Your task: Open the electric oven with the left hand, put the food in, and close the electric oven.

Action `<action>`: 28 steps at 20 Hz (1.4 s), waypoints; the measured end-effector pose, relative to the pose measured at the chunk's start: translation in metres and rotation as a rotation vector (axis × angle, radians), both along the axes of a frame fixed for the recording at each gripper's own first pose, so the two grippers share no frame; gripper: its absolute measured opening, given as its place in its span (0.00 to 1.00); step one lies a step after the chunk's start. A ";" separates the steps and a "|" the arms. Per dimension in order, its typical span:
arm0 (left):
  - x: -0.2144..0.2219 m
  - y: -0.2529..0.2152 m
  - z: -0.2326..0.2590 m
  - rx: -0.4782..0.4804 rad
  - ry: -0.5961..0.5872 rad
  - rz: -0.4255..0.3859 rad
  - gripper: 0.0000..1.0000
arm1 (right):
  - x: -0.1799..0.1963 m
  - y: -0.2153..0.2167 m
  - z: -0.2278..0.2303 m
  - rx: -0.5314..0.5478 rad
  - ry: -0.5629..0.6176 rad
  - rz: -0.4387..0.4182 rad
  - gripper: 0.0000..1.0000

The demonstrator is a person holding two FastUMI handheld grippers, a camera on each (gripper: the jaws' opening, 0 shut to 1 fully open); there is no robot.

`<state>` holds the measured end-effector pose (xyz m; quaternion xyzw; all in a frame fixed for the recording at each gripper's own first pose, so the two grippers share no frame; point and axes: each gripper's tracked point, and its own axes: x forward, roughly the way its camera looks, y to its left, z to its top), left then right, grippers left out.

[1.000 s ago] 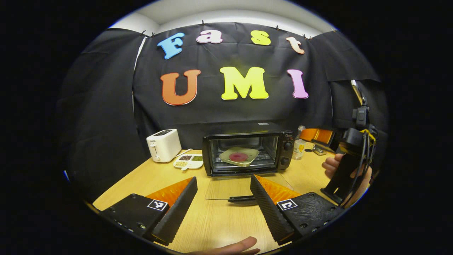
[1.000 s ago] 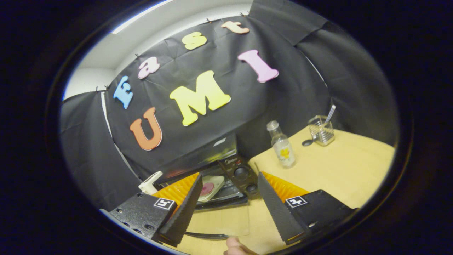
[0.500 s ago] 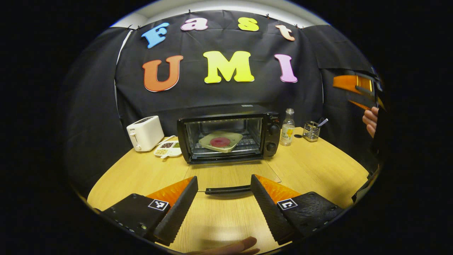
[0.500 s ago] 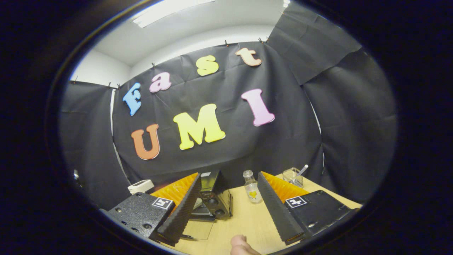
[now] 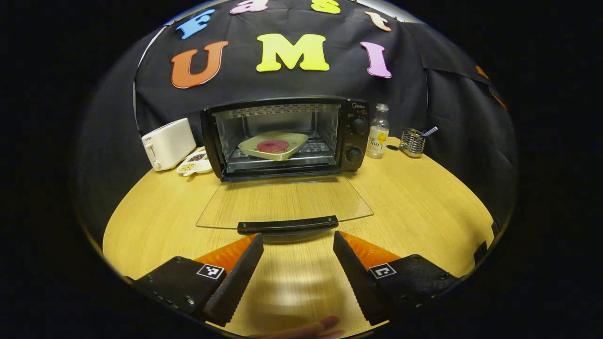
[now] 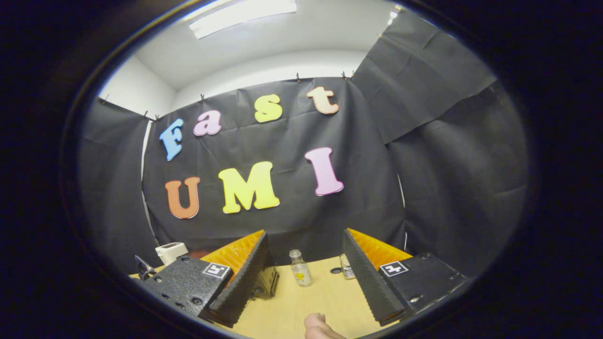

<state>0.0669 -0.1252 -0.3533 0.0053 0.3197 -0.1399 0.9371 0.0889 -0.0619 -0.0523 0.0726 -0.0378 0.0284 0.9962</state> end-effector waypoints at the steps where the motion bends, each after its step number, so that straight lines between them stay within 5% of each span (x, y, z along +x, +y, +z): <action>1: 0.003 0.000 -0.006 0.001 0.014 0.001 0.96 | -0.002 -0.002 -0.002 -0.004 0.005 -0.001 0.96; 28: 0.031 -0.007 -0.016 -0.081 0.142 0.074 0.95 | -0.014 0.012 -0.011 -0.117 0.001 0.002 0.96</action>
